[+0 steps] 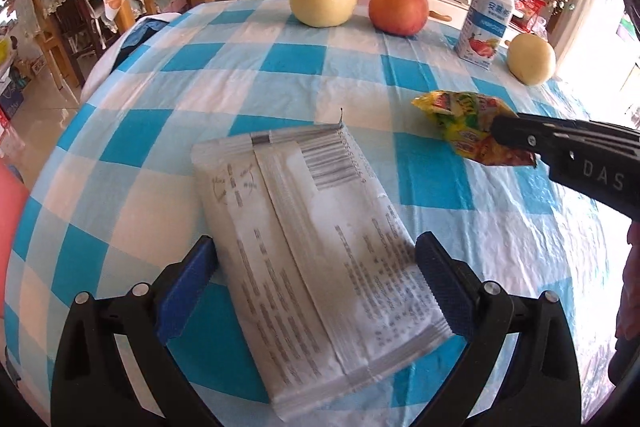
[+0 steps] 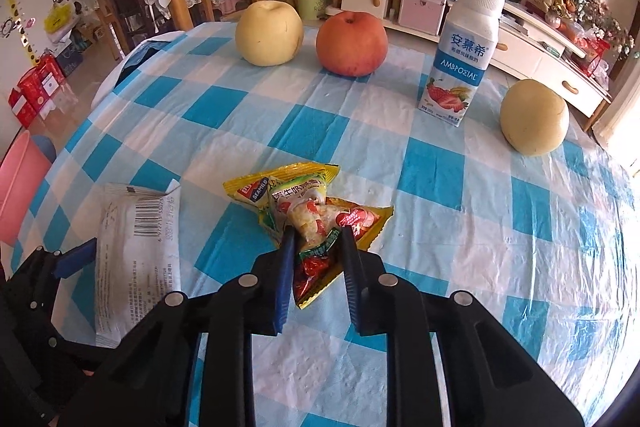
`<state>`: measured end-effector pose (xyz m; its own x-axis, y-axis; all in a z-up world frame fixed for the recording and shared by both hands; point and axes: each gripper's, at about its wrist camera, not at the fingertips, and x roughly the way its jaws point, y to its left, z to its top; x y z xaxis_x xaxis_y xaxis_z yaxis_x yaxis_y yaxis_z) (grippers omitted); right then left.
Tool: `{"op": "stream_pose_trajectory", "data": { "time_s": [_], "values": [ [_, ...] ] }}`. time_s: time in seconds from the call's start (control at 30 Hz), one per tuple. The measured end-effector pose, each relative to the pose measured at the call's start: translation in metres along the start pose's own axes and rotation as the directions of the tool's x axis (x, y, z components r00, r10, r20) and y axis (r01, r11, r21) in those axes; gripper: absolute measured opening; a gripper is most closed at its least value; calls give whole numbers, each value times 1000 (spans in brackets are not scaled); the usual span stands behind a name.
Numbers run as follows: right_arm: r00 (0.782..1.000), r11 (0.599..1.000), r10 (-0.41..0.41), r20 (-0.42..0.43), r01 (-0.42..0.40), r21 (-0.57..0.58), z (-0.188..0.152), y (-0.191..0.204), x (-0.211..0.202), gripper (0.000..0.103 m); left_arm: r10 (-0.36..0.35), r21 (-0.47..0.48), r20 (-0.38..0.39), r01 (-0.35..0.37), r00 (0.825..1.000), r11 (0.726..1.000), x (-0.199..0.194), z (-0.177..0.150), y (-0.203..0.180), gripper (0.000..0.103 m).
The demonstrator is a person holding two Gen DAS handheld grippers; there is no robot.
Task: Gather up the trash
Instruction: 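Grasp the white paper packet with the left tool while the right tool grasps the yellow snack bag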
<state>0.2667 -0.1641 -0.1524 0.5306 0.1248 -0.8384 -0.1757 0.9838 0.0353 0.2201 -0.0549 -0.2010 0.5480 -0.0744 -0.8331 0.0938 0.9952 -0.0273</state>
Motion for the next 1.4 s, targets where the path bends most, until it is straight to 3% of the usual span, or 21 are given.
{"op": "stream_pose_trajectory", "data": {
  "time_s": [0.37, 0.5, 0.77, 0.87, 0.9, 0.93, 1.0, 1.03, 1.1, 1.17, 1.2, 1.27, 1.3, 1.4],
  "values": [
    [1000, 1000, 16, -3, -16, -2, 1, 7, 0, 24, 8, 38, 46, -10, 999, 999, 6, 4, -1, 97],
    [1000, 1000, 12, -11, -12, -9, -1, 9, 1, 23, -2, 48, 63, -1, 998, 999, 1, 3, 0, 80],
    [998, 998, 46, -51, -49, -49, -15, 15, 3, 26, -39, 14, 68, 38, 997, 999, -5, 6, 13, 61],
    [997, 997, 60, -46, -62, -51, -16, 15, 3, 40, -54, -6, 63, 55, 997, 998, -7, 8, 20, 55],
    [998, 997, 51, -37, -53, -53, -15, 16, 2, 53, -57, -7, 61, 57, 997, 998, -7, 8, 22, 55],
    [998, 997, 47, -33, -49, -54, -15, 16, 3, 62, -58, -7, 61, 58, 996, 998, -7, 8, 22, 55],
    [999, 997, 44, -29, -46, -57, -12, 17, 6, 67, -61, -10, 55, 62, 997, 998, -8, 8, 23, 58],
    [999, 998, 24, -24, -26, -62, -11, 17, 8, 74, -62, -16, 50, 63, 997, 998, -9, 9, 23, 68],
    [1000, 998, 0, -19, -1, -67, -8, 16, 14, 77, -62, -9, 47, 63, 997, 998, -11, 9, 20, 84],
    [1000, 999, 7, -18, -8, -54, -5, 11, 21, 78, -43, 21, 49, 42, 998, 999, -11, 8, 10, 90],
    [1000, 999, 13, -15, -14, -45, -4, 8, 24, 78, -36, 39, 43, 34, 998, 999, -9, 7, 4, 95],
    [1000, 999, 2, -20, -2, -37, -2, 3, 29, 76, -14, 72, 15, 13, 1000, 997, 1, 4, -7, 97],
    [1000, 999, 5, -28, -6, -32, -2, 1, 32, 64, 6, 83, 14, -7, 1000, 997, 4, 3, -11, 98],
    [999, 1000, 16, -33, -16, -17, -1, -2, 34, 60, 39, 101, 28, -42, 999, 994, 8, 3, -17, 99]
  ]
}}
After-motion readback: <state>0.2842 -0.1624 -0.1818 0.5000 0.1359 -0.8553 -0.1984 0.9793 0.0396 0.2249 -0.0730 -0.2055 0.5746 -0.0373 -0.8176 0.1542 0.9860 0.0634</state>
